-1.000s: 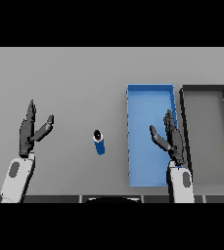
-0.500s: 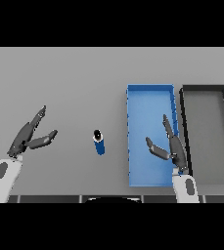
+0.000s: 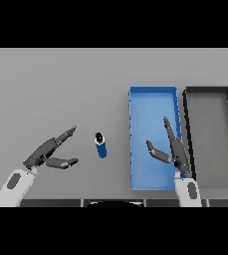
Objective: Pick up the blue pipe and place it into the blue bin.
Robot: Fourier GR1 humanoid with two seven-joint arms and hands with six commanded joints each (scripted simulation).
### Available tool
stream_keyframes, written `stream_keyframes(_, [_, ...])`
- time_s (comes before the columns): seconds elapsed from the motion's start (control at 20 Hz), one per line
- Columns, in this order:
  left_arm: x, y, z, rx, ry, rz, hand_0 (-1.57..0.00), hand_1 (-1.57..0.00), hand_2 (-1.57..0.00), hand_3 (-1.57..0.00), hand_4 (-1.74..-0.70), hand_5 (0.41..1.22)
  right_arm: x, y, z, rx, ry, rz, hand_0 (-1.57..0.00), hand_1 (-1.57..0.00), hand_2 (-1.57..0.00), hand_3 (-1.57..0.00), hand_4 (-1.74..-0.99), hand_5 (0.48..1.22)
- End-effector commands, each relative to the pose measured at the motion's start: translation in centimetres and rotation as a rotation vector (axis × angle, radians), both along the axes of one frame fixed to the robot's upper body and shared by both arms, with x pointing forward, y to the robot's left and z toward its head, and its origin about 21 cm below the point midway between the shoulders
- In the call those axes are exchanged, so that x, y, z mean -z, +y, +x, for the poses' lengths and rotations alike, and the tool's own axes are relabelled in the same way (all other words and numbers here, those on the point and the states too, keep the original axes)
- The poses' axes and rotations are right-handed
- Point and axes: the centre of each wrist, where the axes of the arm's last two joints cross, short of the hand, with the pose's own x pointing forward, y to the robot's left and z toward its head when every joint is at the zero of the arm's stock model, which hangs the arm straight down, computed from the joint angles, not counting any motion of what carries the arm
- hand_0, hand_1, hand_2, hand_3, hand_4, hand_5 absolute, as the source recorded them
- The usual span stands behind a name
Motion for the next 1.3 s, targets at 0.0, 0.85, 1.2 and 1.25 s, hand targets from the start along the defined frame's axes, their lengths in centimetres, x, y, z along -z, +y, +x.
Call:
stream_keyframes(0.0, [0.5,-0.7,-0.5,0.018,-0.001,0.006,0.0,0.0,0.0,0.0,-1.17,0.49,-0.1,0.0,-0.1,0.001,-0.008,0.009,0.0,0.0,0.0,0.0,-1.211,0.613])
stream_keyframes(0.85, [5.6,-10.1,2.3,0.094,0.04,0.021,0.0,0.0,0.0,0.0,-1.13,0.462,-0.4,0.3,-0.9,0.016,-0.001,0.024,0.0,0.0,0.0,0.0,-1.201,0.605])
stream_keyframes(1.2, [6.2,-12.6,3.0,0.091,0.048,-0.135,-0.03,-0.14,-0.22,-0.12,-1.29,0.617,0.0,-0.6,-0.9,0.028,0.006,0.024,0.0,0.0,0.0,0.0,-1.196,0.605])
stream_keyframes(1.25, [6.3,-12.8,2.8,0.088,0.047,-0.141,-0.1,-0.26,-0.36,-0.22,-1.32,0.651,0.1,-0.6,-0.9,0.023,0.013,0.03,0.0,0.0,0.0,0.0,-1.198,0.605])
